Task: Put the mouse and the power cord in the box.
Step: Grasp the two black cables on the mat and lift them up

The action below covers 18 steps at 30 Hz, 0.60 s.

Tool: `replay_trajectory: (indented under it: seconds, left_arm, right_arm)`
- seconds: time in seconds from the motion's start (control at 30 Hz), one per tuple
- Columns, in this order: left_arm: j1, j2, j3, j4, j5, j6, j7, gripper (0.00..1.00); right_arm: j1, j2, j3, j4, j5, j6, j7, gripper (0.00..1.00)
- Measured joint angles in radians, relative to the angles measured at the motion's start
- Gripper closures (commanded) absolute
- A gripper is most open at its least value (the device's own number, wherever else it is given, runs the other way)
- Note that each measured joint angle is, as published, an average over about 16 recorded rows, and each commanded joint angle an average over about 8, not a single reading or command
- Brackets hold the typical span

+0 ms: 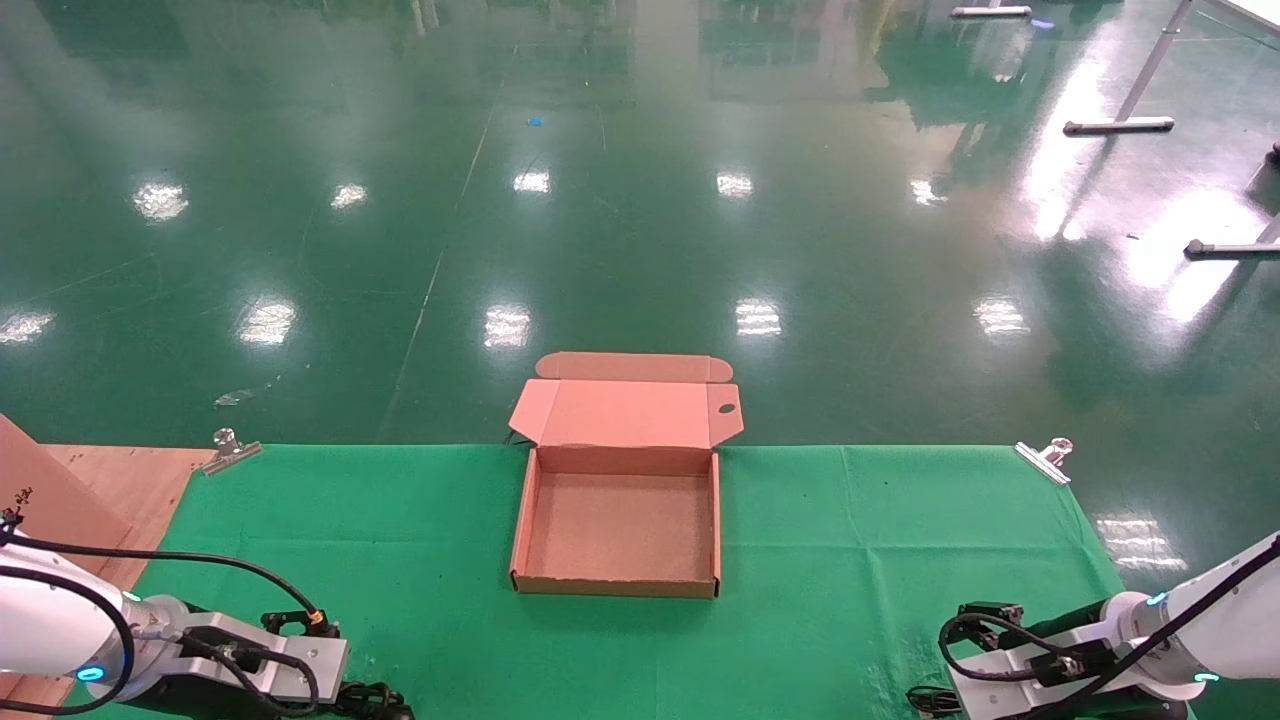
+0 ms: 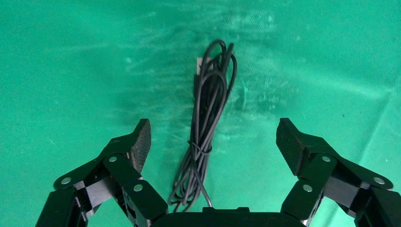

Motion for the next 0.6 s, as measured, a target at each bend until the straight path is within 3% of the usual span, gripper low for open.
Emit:
replay_trajectory:
  seconds: [0.6]
  left_arm:
    - [-0.021, 0.016, 0.003, 0.061, 0.006, -0.003, 0.027, 1.00]
  right_arm:
    - [0.030, -0.011, 0.008, -0.084, 0.014, -0.017, -0.085, 1.00]
